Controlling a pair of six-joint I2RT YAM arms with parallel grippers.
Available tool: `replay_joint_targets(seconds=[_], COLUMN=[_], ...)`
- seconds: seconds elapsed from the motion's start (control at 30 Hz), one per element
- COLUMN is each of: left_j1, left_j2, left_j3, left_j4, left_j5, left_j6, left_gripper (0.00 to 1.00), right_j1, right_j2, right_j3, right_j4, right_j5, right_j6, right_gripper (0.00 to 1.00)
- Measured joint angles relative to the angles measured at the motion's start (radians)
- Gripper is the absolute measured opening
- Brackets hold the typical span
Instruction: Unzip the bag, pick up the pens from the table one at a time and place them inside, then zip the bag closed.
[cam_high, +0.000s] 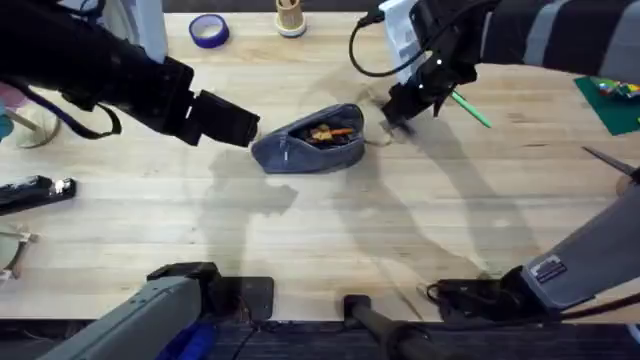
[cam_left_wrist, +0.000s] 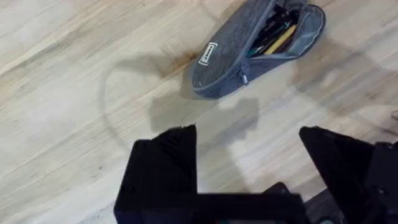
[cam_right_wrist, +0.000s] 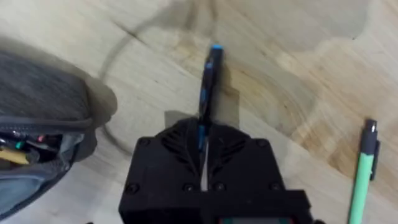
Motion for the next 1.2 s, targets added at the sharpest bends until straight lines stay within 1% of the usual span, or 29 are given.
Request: replay_joint_targets(seconds=[0.03, 0.07, 0.53, 0.63, 0.97, 1.1, 1.2], left_j1=[0.000, 0.000, 0.000, 0.000, 0.000, 0.000, 0.000], left_j2=[0.000, 0.000, 0.000, 0.000, 0.000, 0.000, 0.000], left_j3=[0.000, 0.000, 0.000, 0.000, 0.000, 0.000, 0.000], left_j4=[0.000, 0.000, 0.000, 0.000, 0.000, 0.000, 0.000], left_j5=[0.000, 0.000, 0.000, 0.000, 0.000, 0.000, 0.000], left_j6=[0.000, 0.000, 0.000, 0.000, 0.000, 0.000, 0.000], left_gripper=[0.996, 0.995, 0.995, 0.995, 0.995, 0.995, 0.995], right_j1=[0.000, 0.000, 0.000, 0.000, 0.000, 0.000, 0.001], right_j2=[0.000, 0.000, 0.004, 0.015, 0.021, 0.010, -0.008], right_j3=[0.002, 0.002, 0.012, 0.035, 0.230, 0.253, 0.255], right_j4=[0.001, 0.001, -0.007, -0.027, -0.048, -0.051, -0.074], right_j5=[0.000, 0.001, 0.000, 0.000, -0.004, -0.007, -0.033], right_j6=[0.003, 0.003, 0.004, 0.004, -0.065, -0.129, -0.215], right_gripper=[0.053, 0.042, 0.031, 0.031, 0.032, 0.032, 0.032])
